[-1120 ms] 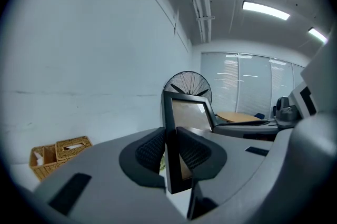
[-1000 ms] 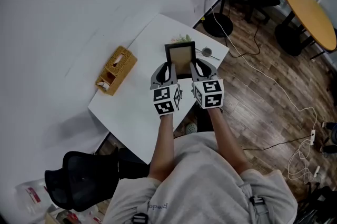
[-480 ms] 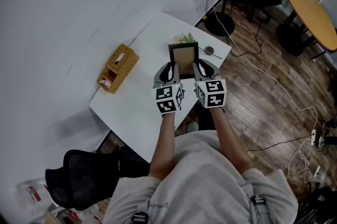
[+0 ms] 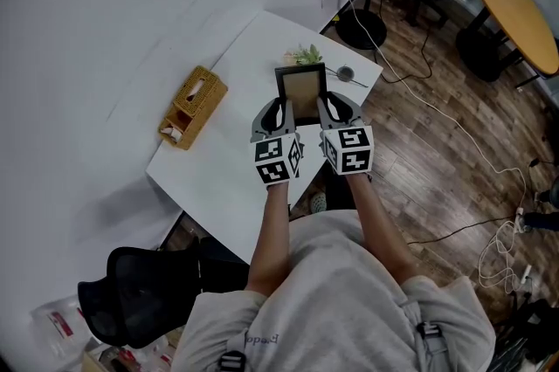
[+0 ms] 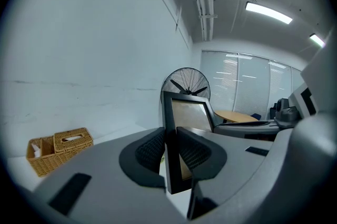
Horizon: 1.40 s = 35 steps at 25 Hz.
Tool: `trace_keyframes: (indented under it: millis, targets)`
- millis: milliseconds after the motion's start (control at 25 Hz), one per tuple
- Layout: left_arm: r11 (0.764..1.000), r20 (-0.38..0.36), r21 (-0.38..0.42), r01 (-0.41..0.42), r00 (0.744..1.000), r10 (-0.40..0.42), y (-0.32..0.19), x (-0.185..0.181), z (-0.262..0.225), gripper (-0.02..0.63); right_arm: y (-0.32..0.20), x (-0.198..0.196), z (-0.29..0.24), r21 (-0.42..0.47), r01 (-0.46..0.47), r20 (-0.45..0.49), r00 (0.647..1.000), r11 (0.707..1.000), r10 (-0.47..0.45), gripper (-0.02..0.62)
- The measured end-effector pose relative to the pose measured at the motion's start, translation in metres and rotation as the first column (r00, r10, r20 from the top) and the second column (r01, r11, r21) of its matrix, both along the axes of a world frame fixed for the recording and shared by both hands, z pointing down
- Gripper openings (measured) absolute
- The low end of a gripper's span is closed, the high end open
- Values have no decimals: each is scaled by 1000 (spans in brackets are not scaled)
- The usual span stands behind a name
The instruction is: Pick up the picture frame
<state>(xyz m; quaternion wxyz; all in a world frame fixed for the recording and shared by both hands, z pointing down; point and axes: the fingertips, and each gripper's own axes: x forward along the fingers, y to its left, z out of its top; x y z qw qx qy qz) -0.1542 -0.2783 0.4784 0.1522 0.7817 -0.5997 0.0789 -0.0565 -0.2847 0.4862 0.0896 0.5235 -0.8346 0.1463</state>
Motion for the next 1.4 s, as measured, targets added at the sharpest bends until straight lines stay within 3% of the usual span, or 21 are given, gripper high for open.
trace_keyframes:
  millis: [1400]
  targets:
    - [1000,-10,-13,9,1000,-9,-2,-7,8,87,-3,-6,5,-16,-4,8,1000,1000,4,75]
